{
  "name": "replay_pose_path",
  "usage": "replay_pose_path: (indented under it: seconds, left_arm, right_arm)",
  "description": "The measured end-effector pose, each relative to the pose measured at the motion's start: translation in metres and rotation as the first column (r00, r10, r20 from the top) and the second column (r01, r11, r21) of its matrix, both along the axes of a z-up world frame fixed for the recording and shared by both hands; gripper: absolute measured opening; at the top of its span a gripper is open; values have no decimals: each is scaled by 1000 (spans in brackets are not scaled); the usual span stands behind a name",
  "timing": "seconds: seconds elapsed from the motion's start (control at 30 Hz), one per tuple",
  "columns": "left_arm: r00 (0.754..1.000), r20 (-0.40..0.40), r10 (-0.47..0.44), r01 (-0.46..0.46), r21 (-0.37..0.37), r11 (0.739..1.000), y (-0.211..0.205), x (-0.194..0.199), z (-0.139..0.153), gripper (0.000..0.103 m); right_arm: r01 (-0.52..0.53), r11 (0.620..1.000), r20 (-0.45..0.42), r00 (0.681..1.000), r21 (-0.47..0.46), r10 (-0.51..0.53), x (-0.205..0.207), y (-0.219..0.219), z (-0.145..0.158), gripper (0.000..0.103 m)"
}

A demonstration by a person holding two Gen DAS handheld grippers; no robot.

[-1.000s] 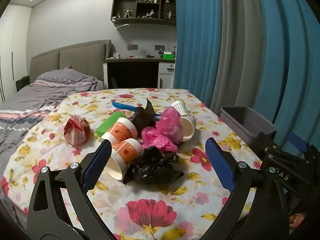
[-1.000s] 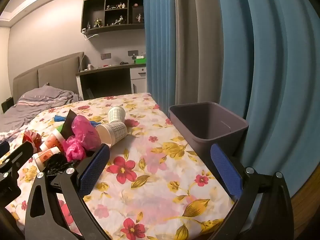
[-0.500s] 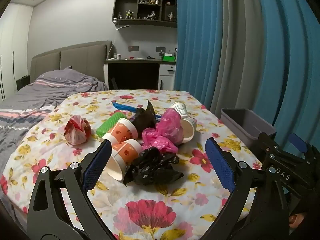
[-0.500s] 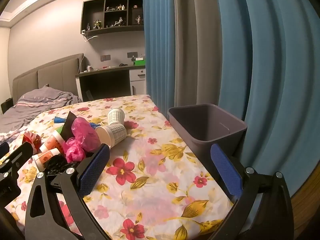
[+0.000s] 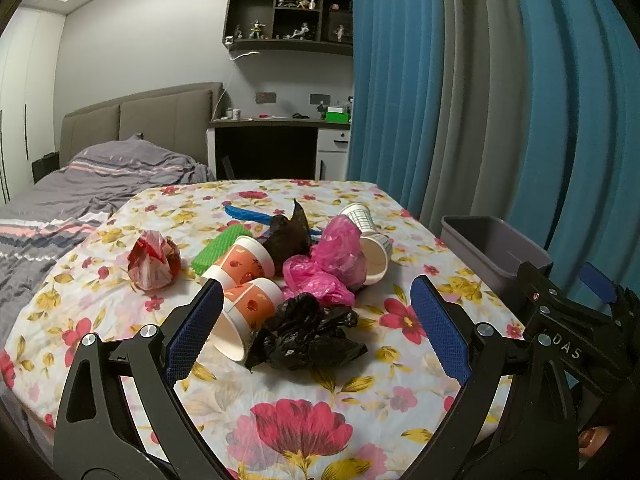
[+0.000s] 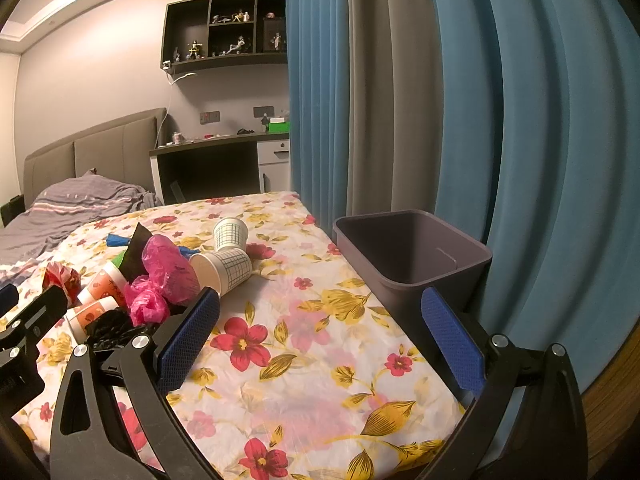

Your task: Collect trash

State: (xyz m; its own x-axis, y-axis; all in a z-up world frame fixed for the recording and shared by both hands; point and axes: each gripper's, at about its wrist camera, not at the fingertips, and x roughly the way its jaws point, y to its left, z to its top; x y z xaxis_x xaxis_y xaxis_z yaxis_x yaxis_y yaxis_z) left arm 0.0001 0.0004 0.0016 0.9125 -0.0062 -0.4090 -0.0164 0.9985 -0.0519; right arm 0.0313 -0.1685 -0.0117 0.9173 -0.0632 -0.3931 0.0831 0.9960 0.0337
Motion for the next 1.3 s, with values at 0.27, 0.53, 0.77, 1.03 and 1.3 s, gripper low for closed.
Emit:
replay_pose_path:
  seconds: [0.27,0.53,0.77,1.03,1.3]
  left_arm:
    - [1000,2,0,0,-1,1000,-1,0,-1,93]
    - [1000,4,0,0,0,1000,-2,0,-1,93]
    - [1000,4,-6,6,2,1000,-5,2,-2,93]
    - [1000,6,-6,6,-1,1000,-4,1,-2,93]
    - [1000,9,-9,9,-3,1000,-6,3,-3,93]
  right_arm:
    - [0,1000,2,1000,-2,0,0,0,0,98]
    - [0,1000,3,1000,-3,0,0,0,0,98]
    - [0,1000,5,1000,-5,0,0,1,0,98]
    - [1,1000,5,1000,-5,-1,0,1,0,98]
    - [0,1000,7,1000,-7,0,0,1,-1,98]
